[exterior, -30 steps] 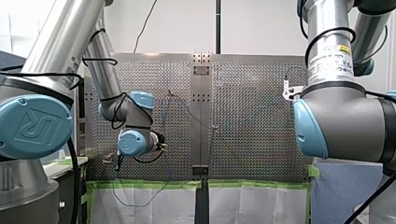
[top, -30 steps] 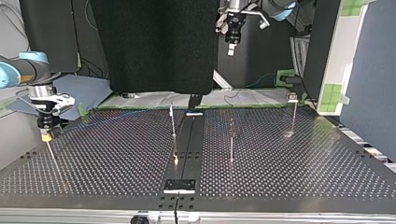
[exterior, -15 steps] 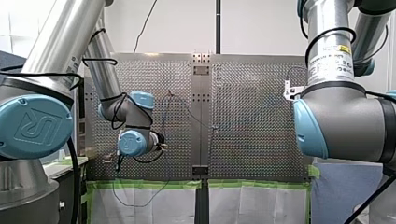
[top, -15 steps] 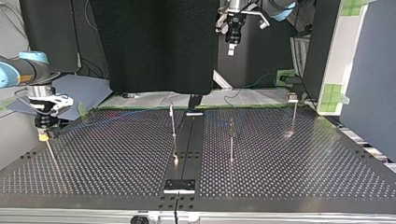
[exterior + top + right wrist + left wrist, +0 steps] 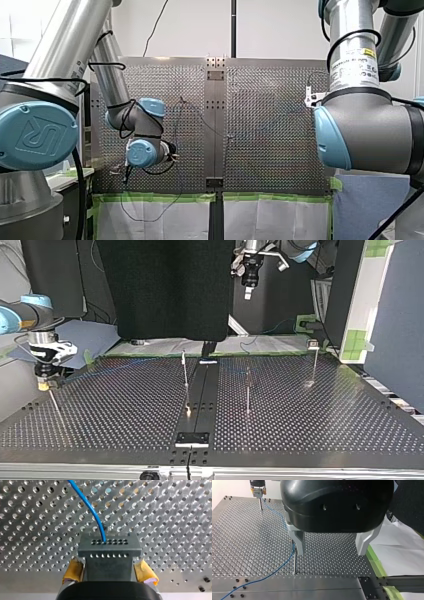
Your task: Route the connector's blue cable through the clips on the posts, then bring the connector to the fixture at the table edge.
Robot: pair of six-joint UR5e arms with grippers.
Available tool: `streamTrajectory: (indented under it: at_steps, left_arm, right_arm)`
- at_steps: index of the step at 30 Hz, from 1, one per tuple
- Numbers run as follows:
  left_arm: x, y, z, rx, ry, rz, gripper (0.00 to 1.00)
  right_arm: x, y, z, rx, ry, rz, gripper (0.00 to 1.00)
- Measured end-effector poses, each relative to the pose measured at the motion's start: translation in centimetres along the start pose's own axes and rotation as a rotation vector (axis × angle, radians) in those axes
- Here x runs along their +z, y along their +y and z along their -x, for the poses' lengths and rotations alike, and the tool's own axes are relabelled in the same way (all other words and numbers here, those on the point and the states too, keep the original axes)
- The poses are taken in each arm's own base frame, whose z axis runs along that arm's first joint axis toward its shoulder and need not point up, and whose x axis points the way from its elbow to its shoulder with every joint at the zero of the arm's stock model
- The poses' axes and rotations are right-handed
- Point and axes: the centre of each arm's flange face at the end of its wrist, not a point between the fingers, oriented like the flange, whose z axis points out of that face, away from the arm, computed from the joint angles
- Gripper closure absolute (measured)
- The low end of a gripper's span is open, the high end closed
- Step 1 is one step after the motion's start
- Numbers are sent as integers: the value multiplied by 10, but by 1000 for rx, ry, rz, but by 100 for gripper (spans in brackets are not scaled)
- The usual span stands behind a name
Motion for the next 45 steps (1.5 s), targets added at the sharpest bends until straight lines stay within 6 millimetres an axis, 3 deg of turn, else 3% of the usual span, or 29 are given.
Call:
streamTrajectory:
  at_steps: [45]
  left_arm:
    - [3,3,0,12,2,8,0]
  right_arm:
    - [-10,31,4,14,-43,332,1]
